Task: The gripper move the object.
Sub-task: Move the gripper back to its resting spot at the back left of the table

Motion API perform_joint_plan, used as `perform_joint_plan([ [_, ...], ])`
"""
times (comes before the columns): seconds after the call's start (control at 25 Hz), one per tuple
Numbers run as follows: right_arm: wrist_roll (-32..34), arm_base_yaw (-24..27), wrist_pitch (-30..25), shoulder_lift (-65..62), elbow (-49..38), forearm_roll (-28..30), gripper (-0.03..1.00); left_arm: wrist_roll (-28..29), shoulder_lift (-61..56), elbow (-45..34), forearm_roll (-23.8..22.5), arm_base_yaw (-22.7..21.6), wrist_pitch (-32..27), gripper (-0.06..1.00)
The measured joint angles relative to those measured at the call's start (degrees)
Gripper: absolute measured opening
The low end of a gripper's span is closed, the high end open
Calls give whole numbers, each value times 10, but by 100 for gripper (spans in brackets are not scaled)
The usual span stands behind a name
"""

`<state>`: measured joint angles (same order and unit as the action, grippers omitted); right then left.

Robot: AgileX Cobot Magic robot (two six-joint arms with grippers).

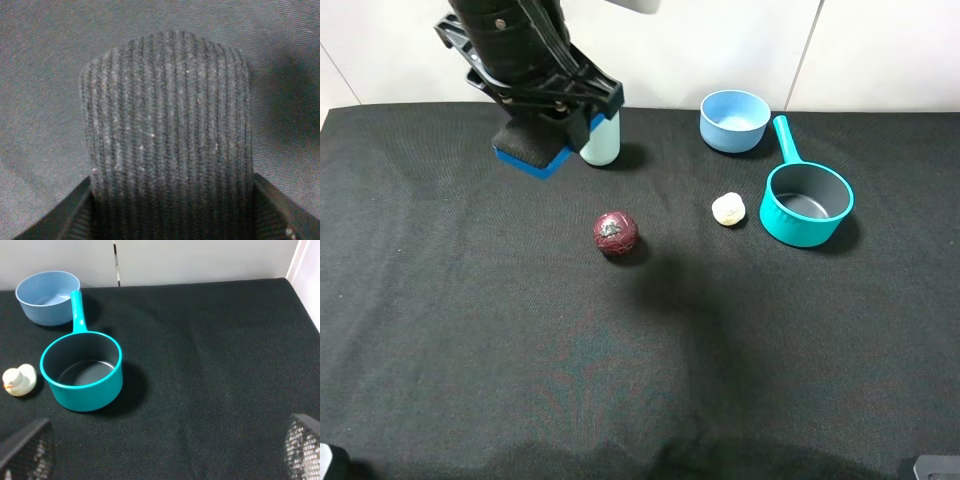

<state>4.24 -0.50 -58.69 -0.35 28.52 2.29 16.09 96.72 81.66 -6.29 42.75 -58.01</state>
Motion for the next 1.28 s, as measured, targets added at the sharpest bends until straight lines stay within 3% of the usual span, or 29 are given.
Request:
perform_joint_plan([
  [0.52,0,0,0,0,0,0,69,3,-2,0,-2,-83,8,63],
  [0.96,0,0,0,0,0,0,69,9,-2,0,-31,-158,26,63],
  [1.28,0,0,0,0,0,0,69,47,-2,-26,-71,-174,80,63],
])
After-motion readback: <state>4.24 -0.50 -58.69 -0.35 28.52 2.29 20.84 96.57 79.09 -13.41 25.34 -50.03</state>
